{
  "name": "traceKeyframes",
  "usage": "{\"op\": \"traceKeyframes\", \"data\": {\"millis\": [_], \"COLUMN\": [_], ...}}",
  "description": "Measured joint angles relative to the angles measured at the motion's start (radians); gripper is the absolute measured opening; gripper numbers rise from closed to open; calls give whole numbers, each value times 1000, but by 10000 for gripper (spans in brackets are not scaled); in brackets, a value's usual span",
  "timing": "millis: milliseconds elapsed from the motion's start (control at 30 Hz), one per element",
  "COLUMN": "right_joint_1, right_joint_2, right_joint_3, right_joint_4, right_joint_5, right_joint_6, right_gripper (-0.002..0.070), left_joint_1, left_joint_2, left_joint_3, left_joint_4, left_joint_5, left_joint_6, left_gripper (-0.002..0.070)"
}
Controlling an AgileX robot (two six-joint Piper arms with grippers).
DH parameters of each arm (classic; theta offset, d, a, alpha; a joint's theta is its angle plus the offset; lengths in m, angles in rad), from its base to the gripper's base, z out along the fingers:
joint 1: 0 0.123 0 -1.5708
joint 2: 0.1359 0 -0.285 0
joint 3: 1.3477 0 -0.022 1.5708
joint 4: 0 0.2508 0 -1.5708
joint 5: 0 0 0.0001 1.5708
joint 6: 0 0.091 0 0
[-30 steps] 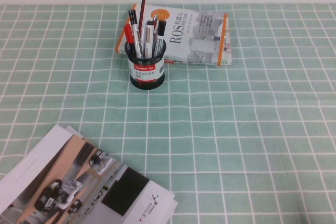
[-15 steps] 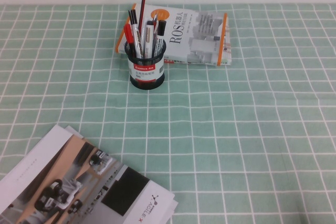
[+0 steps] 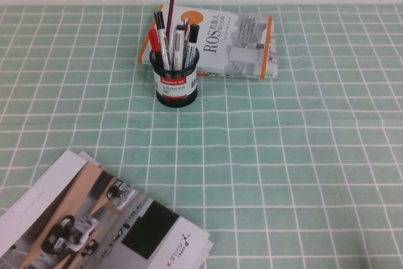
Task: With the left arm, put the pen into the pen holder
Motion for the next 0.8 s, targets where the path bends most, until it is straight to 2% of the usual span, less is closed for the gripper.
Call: {"op": "traceKeyframes", "data": {"millis": [800], "right_joint_1": [0], "right_joint_2": [0], "right_joint_3": [0], "right_joint_4": [0], "right_joint_5": [0], "right_joint_6": [0], "right_gripper": [-20], "left_joint_1": [0], "left_joint_2": [0], "left_joint_3": [0], "left_joint_4": [-30], "left_joint_5": [0], "left_joint_6": [39], "left_gripper": [-1]}}
